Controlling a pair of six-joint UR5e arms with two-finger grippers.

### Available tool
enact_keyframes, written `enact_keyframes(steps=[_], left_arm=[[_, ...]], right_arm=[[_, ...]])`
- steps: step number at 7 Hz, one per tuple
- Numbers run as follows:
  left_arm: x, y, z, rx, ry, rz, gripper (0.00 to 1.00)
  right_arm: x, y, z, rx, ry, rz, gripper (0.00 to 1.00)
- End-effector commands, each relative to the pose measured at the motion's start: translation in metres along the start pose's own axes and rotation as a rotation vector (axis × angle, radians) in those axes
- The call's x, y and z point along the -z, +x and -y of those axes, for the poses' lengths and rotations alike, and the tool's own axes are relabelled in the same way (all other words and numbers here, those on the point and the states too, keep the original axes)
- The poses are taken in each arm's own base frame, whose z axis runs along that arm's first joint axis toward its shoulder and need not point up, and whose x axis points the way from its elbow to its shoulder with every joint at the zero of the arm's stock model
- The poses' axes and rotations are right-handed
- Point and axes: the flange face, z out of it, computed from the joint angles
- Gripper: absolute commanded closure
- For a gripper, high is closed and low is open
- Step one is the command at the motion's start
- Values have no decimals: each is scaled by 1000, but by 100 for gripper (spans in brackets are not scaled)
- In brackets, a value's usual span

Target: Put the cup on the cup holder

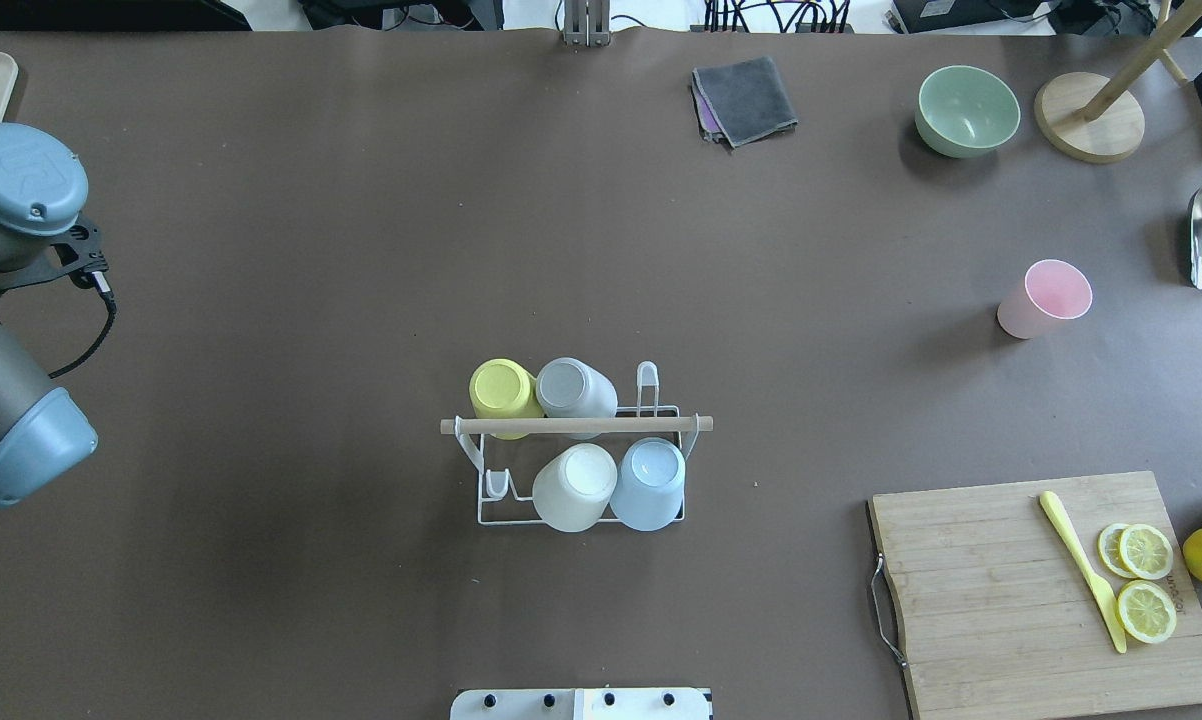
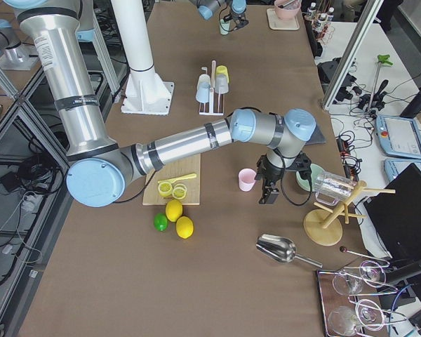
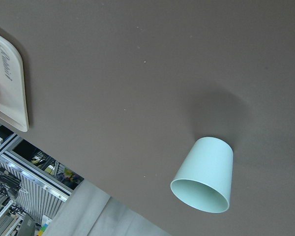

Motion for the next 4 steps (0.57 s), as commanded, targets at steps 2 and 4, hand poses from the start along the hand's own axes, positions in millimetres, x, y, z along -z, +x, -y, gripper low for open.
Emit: enact_keyframes(steps=[2, 4], left_arm=[[-24, 16, 30, -140, 2, 7, 2], [-58, 18, 38, -217, 2, -4, 2]], right_arm=[[-31, -53, 60, 66, -89, -13, 0], [-57, -109, 90, 119, -173, -72, 0]])
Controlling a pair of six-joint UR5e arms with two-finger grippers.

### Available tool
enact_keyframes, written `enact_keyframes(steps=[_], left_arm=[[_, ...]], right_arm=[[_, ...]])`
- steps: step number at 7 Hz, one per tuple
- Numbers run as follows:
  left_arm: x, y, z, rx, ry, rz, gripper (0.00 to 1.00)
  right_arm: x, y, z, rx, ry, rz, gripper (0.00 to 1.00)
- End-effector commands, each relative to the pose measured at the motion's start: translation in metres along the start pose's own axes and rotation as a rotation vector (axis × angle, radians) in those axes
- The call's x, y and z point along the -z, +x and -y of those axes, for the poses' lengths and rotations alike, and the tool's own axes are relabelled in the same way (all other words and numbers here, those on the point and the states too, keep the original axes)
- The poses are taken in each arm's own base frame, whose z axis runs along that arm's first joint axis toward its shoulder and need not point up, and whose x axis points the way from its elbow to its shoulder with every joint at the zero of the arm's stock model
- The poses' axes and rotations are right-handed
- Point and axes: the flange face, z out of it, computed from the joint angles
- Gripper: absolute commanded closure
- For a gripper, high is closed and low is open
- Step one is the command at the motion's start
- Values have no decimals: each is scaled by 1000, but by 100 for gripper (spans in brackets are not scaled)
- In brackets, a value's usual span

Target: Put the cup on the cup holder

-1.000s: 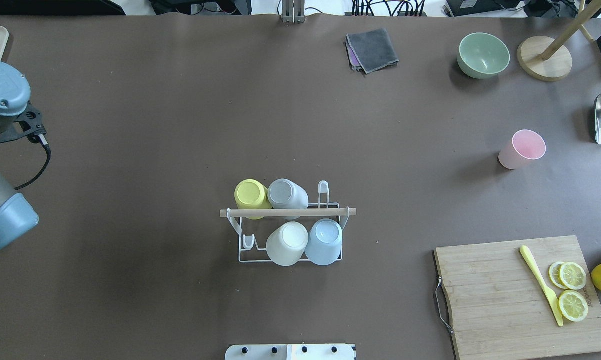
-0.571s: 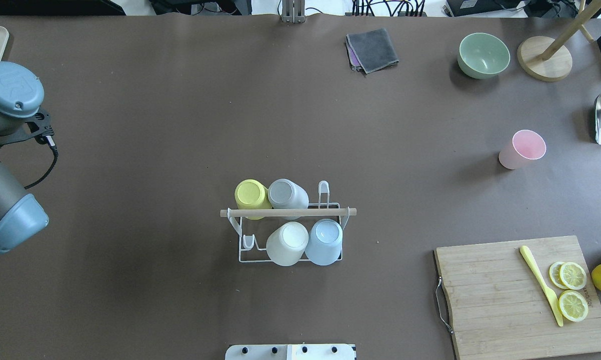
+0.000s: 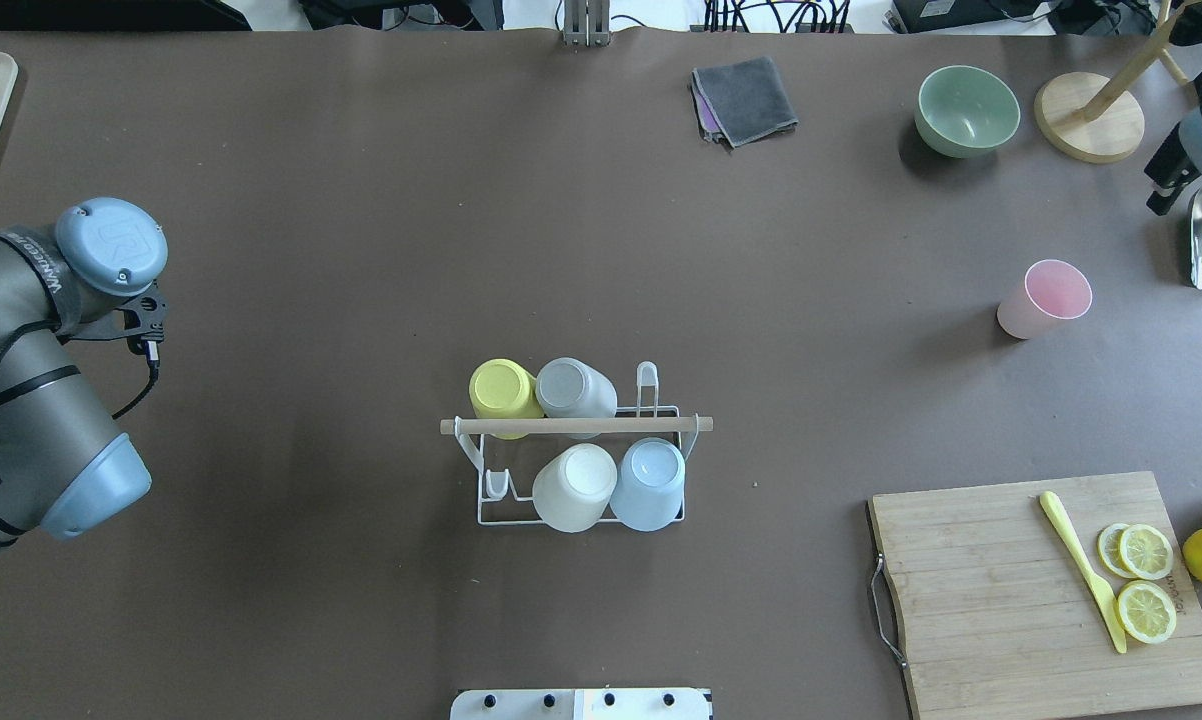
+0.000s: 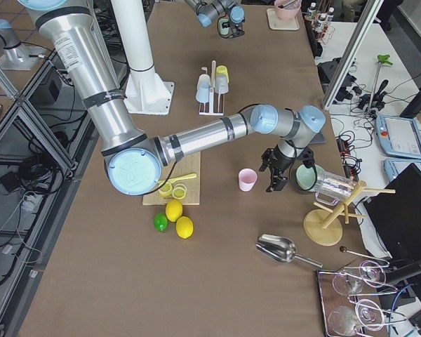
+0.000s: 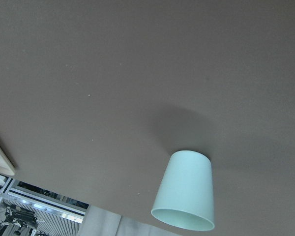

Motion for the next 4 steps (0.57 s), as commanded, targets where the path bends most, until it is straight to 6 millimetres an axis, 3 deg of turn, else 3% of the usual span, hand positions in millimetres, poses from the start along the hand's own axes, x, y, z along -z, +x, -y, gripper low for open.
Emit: enact_keyframes(steps=[1, 4], left_arm=[[-29, 4, 10, -76, -28, -22, 2], [-49, 9, 11, -174, -64, -31, 2]], right_arm=[[-9, -57, 45, 24, -118, -53, 0], [-36, -98, 75, 135, -207, -127, 0]])
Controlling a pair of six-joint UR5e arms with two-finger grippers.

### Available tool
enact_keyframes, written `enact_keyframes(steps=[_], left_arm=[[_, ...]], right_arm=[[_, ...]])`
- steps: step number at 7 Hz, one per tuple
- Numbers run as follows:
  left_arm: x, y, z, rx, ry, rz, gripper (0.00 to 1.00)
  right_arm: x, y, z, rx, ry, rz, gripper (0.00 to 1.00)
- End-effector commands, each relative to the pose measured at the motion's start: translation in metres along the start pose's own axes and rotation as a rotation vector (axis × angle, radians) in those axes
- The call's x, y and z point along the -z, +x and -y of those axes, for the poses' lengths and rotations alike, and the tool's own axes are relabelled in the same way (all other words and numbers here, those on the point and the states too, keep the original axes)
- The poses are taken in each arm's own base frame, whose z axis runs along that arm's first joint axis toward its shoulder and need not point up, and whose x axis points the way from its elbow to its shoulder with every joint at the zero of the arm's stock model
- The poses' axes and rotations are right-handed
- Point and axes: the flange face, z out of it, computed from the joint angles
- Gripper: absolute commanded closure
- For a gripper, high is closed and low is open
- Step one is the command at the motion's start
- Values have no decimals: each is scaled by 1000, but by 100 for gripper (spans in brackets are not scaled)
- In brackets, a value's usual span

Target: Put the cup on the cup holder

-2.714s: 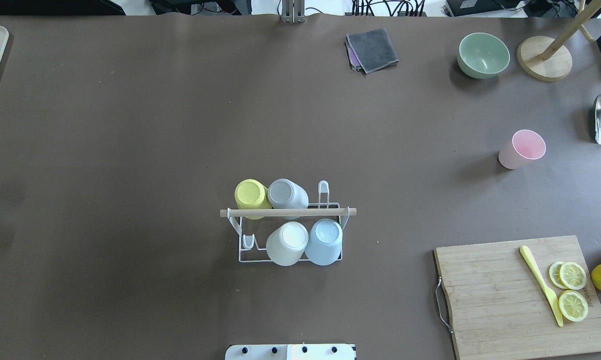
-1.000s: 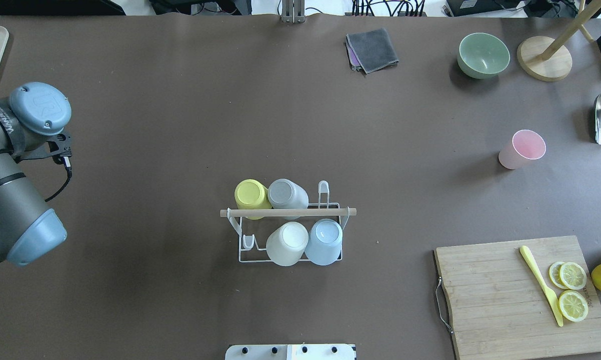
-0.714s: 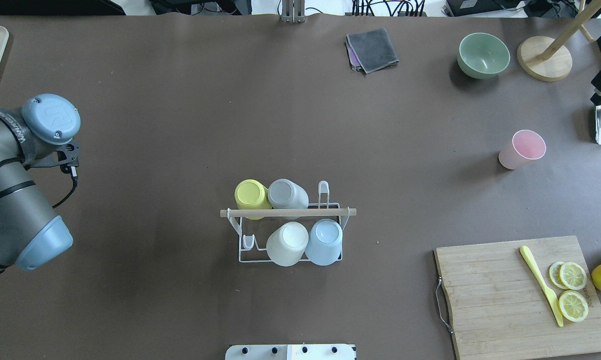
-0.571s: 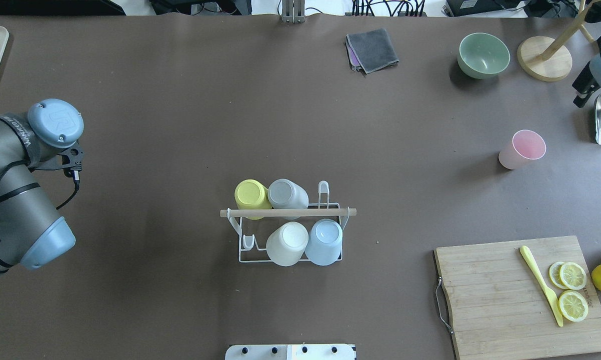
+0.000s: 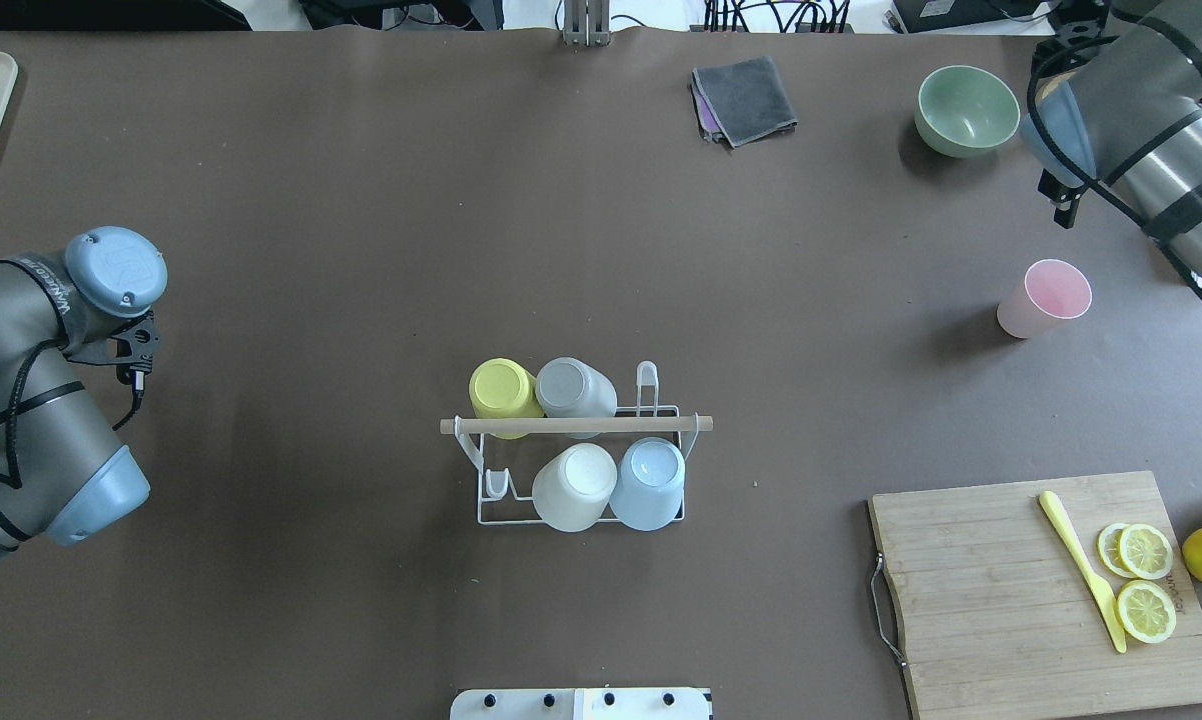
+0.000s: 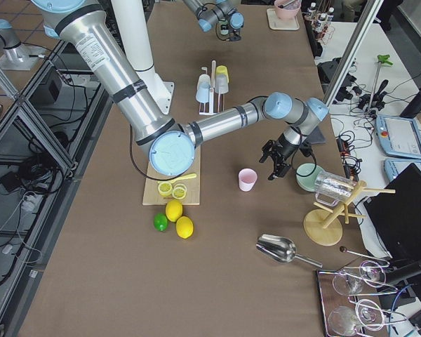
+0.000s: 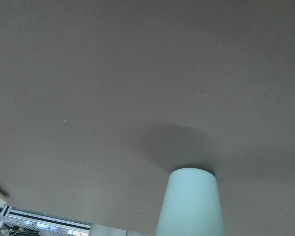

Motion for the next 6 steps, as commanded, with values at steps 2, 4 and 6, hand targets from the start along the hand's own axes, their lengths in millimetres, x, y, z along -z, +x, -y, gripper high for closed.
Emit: enact_keyframes(steps=[2, 4, 6], left_arm=[[-55, 3, 5, -27, -13, -1, 2], [-74, 20, 9, -53, -32, -9, 2], [-81, 28, 10, -61, -44, -13, 2]], right_arm=[[-17, -57, 22, 119, -111, -100, 0], [-33, -76, 31, 213, -175, -187, 0], [-52, -83, 61, 347, -289, -212, 0]])
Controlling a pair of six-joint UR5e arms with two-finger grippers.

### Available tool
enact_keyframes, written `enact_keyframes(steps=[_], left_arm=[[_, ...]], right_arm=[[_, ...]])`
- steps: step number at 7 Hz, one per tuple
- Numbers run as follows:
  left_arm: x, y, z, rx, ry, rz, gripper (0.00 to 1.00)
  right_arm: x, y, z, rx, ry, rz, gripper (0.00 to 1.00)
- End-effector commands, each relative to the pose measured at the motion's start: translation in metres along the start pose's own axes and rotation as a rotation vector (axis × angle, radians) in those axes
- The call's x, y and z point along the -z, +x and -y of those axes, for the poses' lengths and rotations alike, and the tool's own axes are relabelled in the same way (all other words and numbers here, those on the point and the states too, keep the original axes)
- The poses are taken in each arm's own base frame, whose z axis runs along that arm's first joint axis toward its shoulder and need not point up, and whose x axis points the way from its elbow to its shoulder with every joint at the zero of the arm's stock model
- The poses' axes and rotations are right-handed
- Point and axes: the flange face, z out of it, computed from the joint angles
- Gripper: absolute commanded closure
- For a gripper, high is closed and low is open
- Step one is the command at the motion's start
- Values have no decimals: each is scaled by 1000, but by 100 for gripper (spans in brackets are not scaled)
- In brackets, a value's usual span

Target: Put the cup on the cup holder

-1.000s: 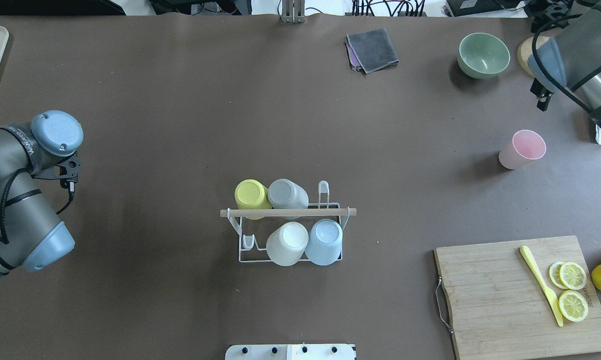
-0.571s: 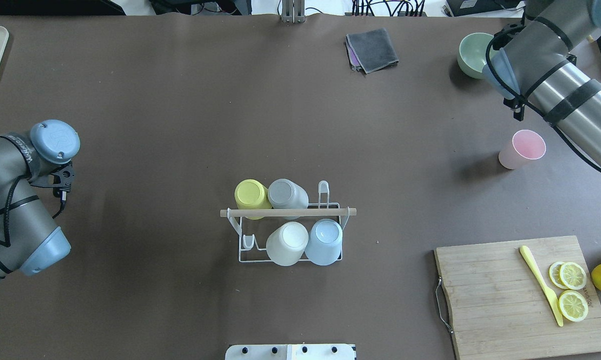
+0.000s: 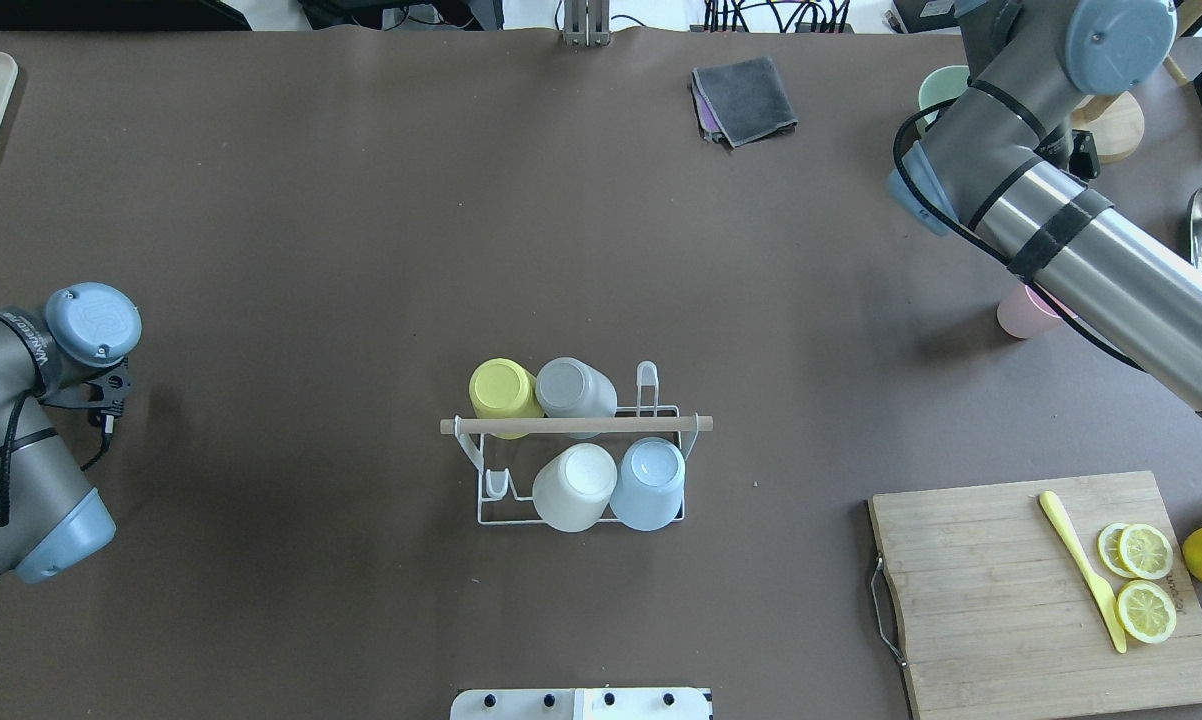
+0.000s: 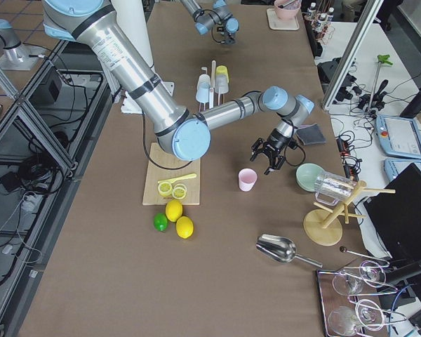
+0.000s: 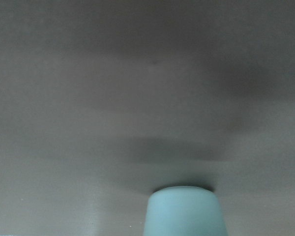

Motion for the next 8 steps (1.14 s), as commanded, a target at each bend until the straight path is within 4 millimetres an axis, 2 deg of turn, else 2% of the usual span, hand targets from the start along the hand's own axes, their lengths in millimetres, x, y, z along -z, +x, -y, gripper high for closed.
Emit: enact_keyframes(steps=[1, 2, 4, 6, 8], left_arm=[[-19, 17, 1, -23, -27, -11, 2], [-25, 21, -4, -23, -34, -17, 2], [-34, 23, -6, -25, -31, -13, 2], [-41, 23, -6, -24, -25, -9, 2], [-46, 24, -6, -26, -33, -14, 2]], right_arm=[[-13, -4, 24, 162, -78, -31, 0], [-22, -9, 29, 188, -96, -27, 2], [-22, -11, 31, 190, -104, -34, 2], [-15, -34, 50, 226, -150, -104, 2], [-28, -44, 59, 266, -201, -151, 2]])
